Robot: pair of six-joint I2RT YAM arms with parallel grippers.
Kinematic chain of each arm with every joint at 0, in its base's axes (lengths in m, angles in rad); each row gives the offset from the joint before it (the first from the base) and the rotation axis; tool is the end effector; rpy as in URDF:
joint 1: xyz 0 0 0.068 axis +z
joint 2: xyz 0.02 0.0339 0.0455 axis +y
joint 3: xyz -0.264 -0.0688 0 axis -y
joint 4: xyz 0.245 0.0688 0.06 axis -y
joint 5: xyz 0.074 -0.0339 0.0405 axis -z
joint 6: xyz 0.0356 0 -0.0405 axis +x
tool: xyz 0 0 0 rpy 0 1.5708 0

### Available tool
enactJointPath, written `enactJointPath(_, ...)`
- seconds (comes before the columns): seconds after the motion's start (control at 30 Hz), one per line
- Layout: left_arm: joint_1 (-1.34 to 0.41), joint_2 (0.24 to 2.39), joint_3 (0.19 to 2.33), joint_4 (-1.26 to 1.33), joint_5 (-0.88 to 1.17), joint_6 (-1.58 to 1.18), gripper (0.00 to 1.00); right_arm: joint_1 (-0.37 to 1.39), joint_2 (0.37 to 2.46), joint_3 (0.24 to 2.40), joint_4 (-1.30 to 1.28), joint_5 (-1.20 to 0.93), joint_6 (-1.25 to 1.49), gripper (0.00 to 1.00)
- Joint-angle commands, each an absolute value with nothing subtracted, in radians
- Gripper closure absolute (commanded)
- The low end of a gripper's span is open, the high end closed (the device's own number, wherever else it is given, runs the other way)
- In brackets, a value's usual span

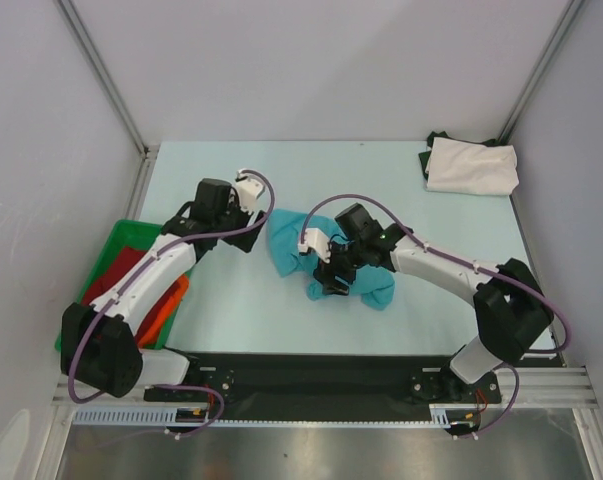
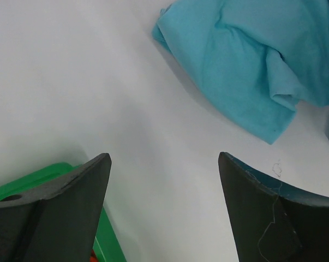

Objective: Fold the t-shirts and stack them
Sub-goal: Flatten the tshirt out

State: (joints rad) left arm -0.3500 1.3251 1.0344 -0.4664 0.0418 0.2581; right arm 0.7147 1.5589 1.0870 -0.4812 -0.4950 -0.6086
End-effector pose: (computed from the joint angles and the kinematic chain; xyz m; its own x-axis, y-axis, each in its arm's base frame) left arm 0.2694 -0.0999 0.2816 -0.5291 0.4646 -0.7101 0.5235 0.8373 0.1578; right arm 0.2331 0.2247 0.2337 -0.0566 -0.7153 -0.6966 -0.9957 0.0919 -0.0134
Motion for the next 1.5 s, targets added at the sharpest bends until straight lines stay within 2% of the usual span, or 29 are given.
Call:
enactJointPath(0.0,-0.344,1.269,1.019,-0.425,0.003,0.21,0.15,0.735,1.597,1.134,-0.515,-0.564,-0.634,0.34)
enactJointPath(0.1,-0.344,1.243,1.011,-0.408,-0.089,0.178,0.16,0.762,1.598,1.15,-0.52,-0.574,-0.634,0.34)
enactJointPath(0.43,-0.344,1.204,1.032,-0.414,-0.132,0.146,0.17,0.796,1.723,1.198,-0.505,-0.558,-0.655,0.35)
enactJointPath(0.8,-0.341,1.183,1.023,-0.399,-0.143,0.147,0.17,0.801,1.833,1.223,-0.489,-0.451,-0.686,0.44)
enactJointPath(0.93,-0.337,1.184,1.019,-0.396,-0.141,0.144,0.16,0.811,1.856,1.232,-0.473,-0.405,-0.657,0.55)
enactJointPath(0.97,-0.337,1.184,1.019,-0.394,-0.141,0.147,0.16,0.816,1.858,1.235,-0.465,-0.379,-0.65,0.69)
enactJointPath(1.0,-0.336,1.183,1.016,-0.393,-0.144,0.146,0.16,0.818,1.861,1.239,-0.463,-0.371,-0.644,0.77)
enactJointPath(1.03,-0.334,1.183,1.015,-0.387,-0.144,0.147,0.16,0.821,1.856,1.239,-0.451,-0.358,-0.637,0.95)
enactJointPath(1.07,-0.334,1.181,1.014,-0.385,-0.146,0.147,0.17,0.821,1.849,1.241,-0.446,-0.322,-0.627,1.0)
enactJointPath(1.23,-0.325,1.196,1.023,-0.37,-0.15,0.143,0.16,0.81,1.728,1.261,-0.483,-0.235,-0.658,1.0)
enactJointPath(1.47,-0.278,1.265,1.091,-0.353,-0.095,0.126,0.17,0.758,1.444,1.408,-0.566,-0.146,-0.752,1.0)
